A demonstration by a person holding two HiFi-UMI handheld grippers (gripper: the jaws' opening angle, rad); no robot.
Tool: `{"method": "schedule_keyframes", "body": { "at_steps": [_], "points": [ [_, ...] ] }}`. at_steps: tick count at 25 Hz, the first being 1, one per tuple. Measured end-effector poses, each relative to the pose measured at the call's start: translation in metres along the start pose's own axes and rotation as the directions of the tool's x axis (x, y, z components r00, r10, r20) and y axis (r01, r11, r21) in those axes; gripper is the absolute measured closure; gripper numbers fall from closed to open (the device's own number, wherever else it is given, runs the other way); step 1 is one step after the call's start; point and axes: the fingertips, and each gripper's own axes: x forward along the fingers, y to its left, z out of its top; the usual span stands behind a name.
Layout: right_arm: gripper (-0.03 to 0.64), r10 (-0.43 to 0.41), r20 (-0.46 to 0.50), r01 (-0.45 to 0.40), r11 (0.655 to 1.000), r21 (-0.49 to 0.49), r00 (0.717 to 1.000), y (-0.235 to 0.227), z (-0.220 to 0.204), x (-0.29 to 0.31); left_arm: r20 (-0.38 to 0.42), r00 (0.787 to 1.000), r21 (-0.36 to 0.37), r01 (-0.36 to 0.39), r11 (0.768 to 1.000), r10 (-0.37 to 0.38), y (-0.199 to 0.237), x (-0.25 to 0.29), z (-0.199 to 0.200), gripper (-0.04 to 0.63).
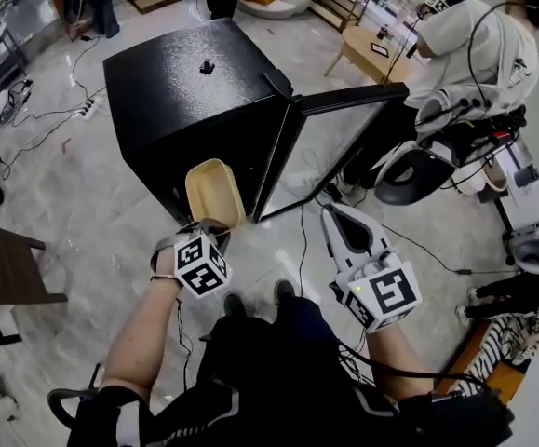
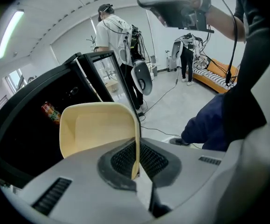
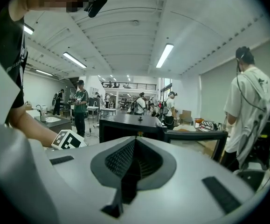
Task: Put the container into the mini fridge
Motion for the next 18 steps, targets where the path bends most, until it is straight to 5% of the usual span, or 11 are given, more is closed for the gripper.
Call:
{"method": "schedule_keyframes", "body": {
  "at_steps": [18],
  "points": [
    [0.6,0.077,-0.076,-0.075,0.997,0.026,0.994,-0.05,-0.03,0.035,-0.194,0.981,-0.074,-0.046,0.996,0.031,0.054,0.11,-0.049,0.583]
  ]
}}
